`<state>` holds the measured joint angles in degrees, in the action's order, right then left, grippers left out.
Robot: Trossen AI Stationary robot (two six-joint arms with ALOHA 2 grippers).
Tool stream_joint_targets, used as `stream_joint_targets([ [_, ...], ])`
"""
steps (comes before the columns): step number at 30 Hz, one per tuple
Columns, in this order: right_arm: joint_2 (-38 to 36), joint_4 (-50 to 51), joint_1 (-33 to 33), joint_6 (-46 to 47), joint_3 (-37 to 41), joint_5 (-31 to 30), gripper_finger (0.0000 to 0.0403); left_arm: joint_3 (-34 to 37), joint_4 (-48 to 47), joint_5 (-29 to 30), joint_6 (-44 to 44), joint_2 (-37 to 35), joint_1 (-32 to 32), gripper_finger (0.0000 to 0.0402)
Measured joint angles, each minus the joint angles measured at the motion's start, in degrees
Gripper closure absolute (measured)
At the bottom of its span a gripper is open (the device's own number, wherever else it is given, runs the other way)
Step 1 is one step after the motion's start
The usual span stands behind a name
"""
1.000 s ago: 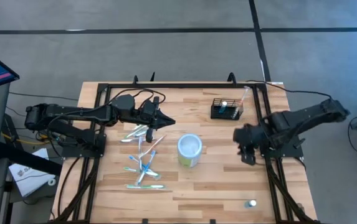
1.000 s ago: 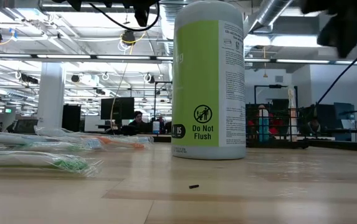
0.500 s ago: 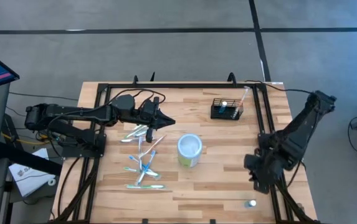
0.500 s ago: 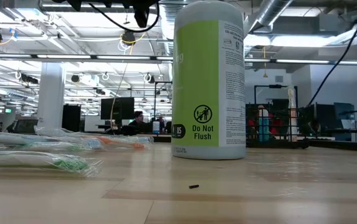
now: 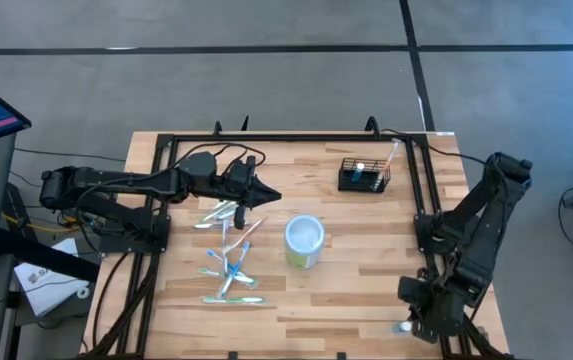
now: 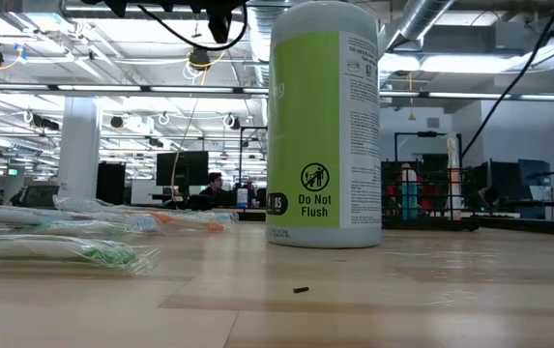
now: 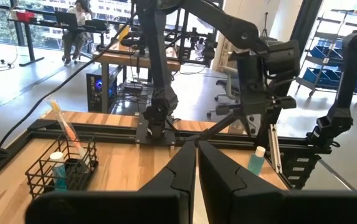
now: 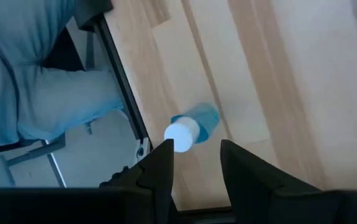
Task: Pick & Place toothbrushing station
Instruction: Put the blue mouthwash into the wire organizer
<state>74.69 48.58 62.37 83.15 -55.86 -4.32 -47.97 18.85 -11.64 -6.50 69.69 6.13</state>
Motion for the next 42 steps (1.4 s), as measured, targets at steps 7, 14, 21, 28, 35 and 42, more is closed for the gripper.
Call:
stream_joint_targets([
  [7, 3.32, -2.6, 1.38, 3.27, 0.0, 1.49, 0.028, 0.0, -0.01, 0.0, 0.01, 0.0, 0.0, 0.039],
  [14, 3.94, -5.75, 1.38, 4.7, 0.0, 1.75, 0.028, 0.0, -0.02, 0.0, 0.0, 0.0, 0.0, 0.039],
  [21, 7.77, -7.14, 1.27, 5.45, -0.08, 4.48, 0.028, 0.0, -0.02, 0.0, -0.02, 0.0, 0.0, 0.039],
  [28, 7.99, -7.38, 1.27, 5.44, -0.15, 4.46, 0.028, 0.0, -0.04, 0.0, 0.0, 0.0, 0.0, 0.039],
  [35, 7.63, -5.59, 0.46, 5.21, -0.11, 4.31, 0.028, 0.0, -0.04, 0.0, 0.0, 0.0, 0.0, 0.039],
  [42, 7.63, -5.77, -0.19, 5.1, -0.11, 4.31, 0.028, 0.0, -0.07, 0.0, 0.0, 0.01, 0.0, 0.039],
])
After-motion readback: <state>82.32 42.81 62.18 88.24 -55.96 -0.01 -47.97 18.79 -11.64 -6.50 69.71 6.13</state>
